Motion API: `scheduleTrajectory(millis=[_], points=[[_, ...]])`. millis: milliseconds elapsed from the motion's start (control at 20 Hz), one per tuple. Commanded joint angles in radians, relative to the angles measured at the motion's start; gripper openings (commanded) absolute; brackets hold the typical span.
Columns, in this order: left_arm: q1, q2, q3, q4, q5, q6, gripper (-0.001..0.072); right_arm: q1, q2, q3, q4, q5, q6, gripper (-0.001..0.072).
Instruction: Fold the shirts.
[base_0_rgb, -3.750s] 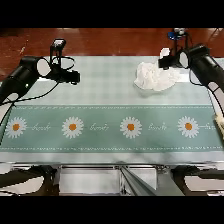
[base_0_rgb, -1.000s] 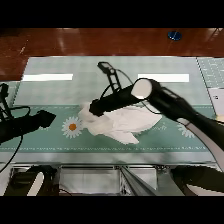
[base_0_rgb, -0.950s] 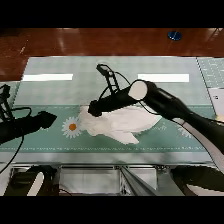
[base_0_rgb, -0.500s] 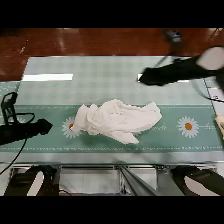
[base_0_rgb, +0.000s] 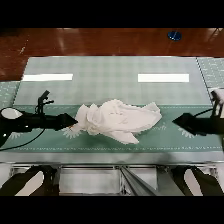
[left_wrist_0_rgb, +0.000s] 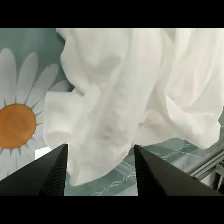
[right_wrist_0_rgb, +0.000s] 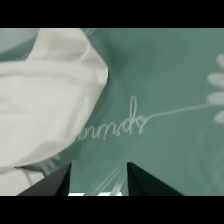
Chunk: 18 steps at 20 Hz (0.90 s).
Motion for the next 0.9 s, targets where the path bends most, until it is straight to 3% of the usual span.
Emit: scheduleTrajectory(millis=[0, 100, 150, 200, 250, 550, 850], points=[[-0.027, -0.185, 0.045, -0.082, -0.041, 0.114, 0.0500, 0.005, 0.035, -0.200, 0.127, 0.019, -0.047, 0.0406], [-0.042, -0.264, 0.078, -0.082, -0.063, 0.114, 0.0462, 0.079, 0.035, -0.245, 0.147, -0.015, -0.028, 0.0406], [-0.048, -0.292, 0.092, -0.082, -0.071, 0.110, 0.0333, 0.123, 0.035, -0.254, 0.164, -0.038, -0.021, 0.0406], [-0.051, -0.315, 0.104, -0.082, -0.077, 0.103, 0.0118, 0.172, 0.035, -0.254, 0.178, -0.080, -0.003, 0.0406], [-0.052, -0.325, 0.111, -0.082, -0.077, 0.103, 0.0024, 0.215, 0.032, -0.254, 0.188, -0.140, 0.021, 0.0406], [-0.053, -0.327, 0.124, -0.082, -0.096, 0.103, 0.0024, 0.368, -0.204, -0.212, 0.319, -0.393, 0.003, 0.0405], [-0.053, -0.327, 0.124, -0.082, -0.110, 0.103, 0.0024, 0.449, -0.489, -0.026, 0.405, -0.449, -0.043, 0.0405]])
